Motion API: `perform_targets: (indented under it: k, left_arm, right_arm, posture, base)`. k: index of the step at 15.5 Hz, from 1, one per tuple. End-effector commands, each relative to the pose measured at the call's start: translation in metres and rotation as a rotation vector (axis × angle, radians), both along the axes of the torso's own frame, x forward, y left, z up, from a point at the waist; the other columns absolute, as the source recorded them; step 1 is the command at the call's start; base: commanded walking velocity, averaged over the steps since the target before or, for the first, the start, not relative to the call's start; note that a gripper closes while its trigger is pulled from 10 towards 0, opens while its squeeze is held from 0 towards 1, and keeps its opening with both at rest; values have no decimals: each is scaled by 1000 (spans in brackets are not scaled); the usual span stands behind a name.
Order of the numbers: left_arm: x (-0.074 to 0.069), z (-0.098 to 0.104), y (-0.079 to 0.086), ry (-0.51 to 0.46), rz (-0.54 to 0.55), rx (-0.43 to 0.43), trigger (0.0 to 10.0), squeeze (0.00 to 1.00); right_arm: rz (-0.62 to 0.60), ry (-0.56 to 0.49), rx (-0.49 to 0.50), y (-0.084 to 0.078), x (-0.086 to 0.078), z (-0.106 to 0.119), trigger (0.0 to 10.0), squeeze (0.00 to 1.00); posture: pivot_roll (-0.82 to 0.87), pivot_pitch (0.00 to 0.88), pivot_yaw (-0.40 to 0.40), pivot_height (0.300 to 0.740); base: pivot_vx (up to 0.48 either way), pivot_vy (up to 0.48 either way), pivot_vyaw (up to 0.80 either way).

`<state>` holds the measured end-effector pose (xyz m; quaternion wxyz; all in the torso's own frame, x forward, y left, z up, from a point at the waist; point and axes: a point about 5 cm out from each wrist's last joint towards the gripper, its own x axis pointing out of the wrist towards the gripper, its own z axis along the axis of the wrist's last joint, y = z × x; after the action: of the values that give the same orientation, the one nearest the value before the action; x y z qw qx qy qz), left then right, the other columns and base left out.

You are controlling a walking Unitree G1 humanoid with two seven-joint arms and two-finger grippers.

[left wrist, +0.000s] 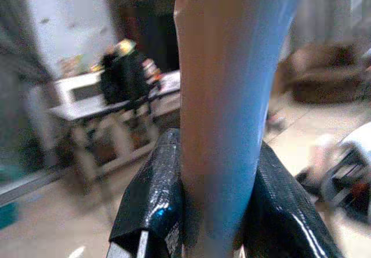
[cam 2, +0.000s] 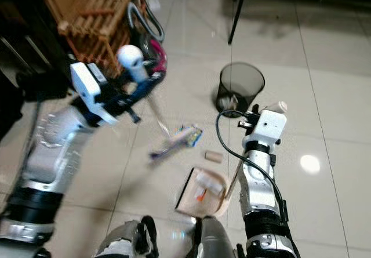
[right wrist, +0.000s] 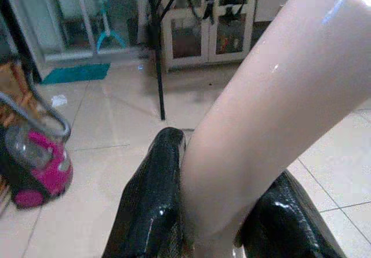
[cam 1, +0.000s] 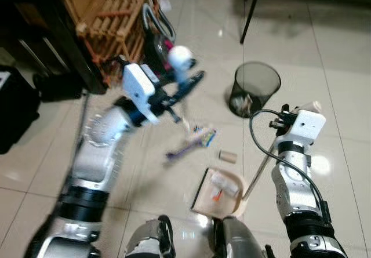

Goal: Sweep floor

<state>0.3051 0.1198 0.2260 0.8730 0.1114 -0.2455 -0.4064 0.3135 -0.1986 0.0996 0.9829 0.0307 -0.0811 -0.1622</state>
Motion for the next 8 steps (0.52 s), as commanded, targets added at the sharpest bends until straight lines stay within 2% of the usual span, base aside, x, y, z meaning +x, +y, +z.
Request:
perform_targets:
  k: [1, 2, 3, 5, 6, 8]
  left_arm:
    - [4, -2, 16, 21, 142, 42, 10000, 0]
    - [8, -9, 31, 77, 259, 28, 10000, 0]
    - [9, -14, 38, 101, 309, 25, 10000, 0]
    - [9, -36, 56, 185, 480, 0, 10000, 0]
    - [11, -45, 62, 222, 593, -17, 10000, 0]
    - [5, -56, 59, 264, 669, -78, 10000, 0]
  right_arm:
    - [-28, -60, 22, -10, 2, 12, 10000, 0]
    - [-30, -82, 45, -16, 3, 19, 10000, 0]
    - [-33, -89, 57, -19, 4, 23, 10000, 0]
    - [-12, -150, 96, -27, 7, 48, 10000, 0]
    - [8, -182, 96, -29, 8, 62, 10000, 0]
    - [31, -242, 108, -33, 13, 91, 10000, 0]
  posture:
    - [-10, 74, 28, 740]
    - [-14, 58, 26, 740]
    - [-14, 58, 26, 740]
    - [-21, 40, 18, 740]
    - [-22, 37, 18, 740]
    - [-27, 31, 26, 740]
  base:
    - [0, 0, 0]
    - [0, 0, 0]
    - [0, 0, 0]
    - [0, 0, 0]
    - [0, 0, 0]
    - [0, 0, 0]
